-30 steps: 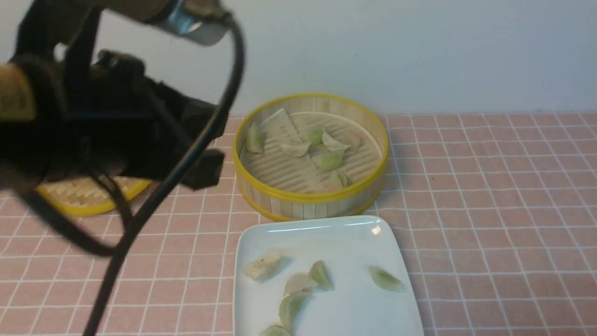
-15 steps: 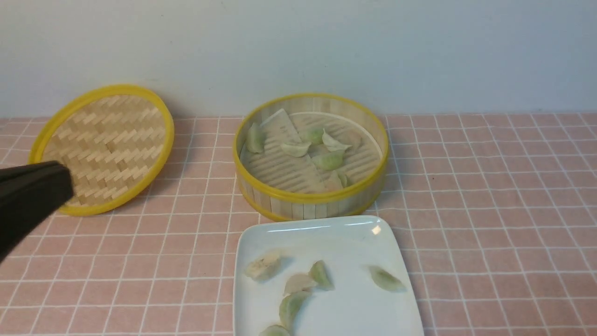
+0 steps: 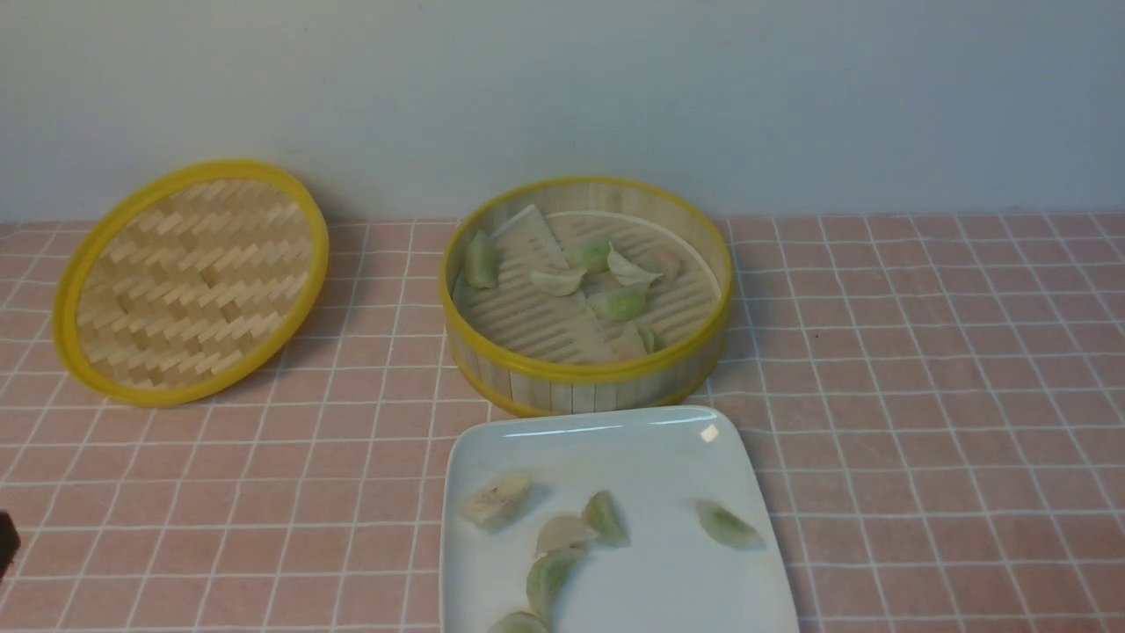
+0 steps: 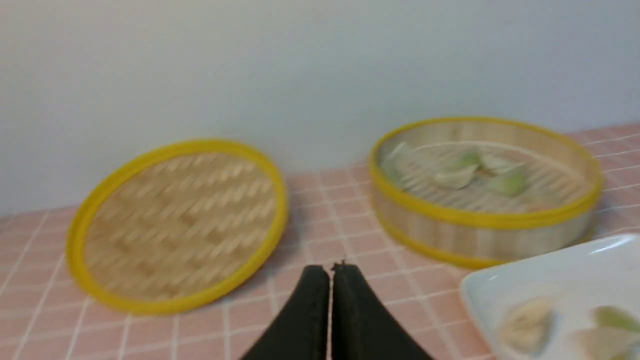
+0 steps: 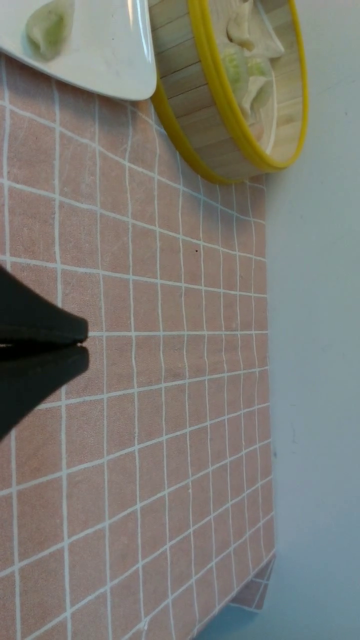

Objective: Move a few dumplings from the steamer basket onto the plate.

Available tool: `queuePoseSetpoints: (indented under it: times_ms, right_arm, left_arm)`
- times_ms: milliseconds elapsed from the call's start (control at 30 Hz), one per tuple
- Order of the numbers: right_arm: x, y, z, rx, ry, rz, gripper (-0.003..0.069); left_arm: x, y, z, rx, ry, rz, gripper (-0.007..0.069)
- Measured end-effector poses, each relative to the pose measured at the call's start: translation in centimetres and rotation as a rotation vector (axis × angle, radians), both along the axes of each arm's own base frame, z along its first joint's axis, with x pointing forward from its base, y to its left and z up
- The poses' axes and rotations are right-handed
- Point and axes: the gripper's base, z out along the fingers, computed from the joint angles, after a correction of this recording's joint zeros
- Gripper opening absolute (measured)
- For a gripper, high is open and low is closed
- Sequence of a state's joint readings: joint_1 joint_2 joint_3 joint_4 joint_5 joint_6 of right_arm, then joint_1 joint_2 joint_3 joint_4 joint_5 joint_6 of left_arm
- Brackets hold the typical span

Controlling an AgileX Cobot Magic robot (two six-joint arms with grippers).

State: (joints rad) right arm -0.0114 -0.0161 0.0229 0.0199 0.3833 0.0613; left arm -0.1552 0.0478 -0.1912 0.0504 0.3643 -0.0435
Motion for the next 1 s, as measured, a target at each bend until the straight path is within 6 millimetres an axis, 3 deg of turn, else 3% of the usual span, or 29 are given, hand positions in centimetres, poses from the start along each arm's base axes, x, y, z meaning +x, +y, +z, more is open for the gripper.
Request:
queuePoseSetpoints:
  times_ms: [33,67,167,233,1000]
  right_arm:
    - [0.0,0.0,0.0,0.000,0.000,0.000,-0.0014]
    - [0.0,0.0,0.0,0.000,0.000,0.000,-0.0014]
    - [0.0,0.0,0.0,0.000,0.001,0.000,-0.0014]
    - [0.0,0.0,0.0,0.000,0.001,0.000,-0.0014]
    - [0.0,0.0,0.0,0.000,0.001,0.000,-0.0014]
  left_arm:
    - [0.1,0.2,-2.5,-0.001,0.040,0.051,-0.0006]
    - [0.2,0.3,-3.6,-0.006,0.061,0.073,-0.0006]
    - [0.4,0.5,-6.4,-0.015,0.141,0.113,-0.0006]
    - [0.4,0.5,-7.1,-0.016,0.176,0.118,-0.0006]
    - [0.4,0.5,-7.2,-0.032,0.185,0.118,-0.0006]
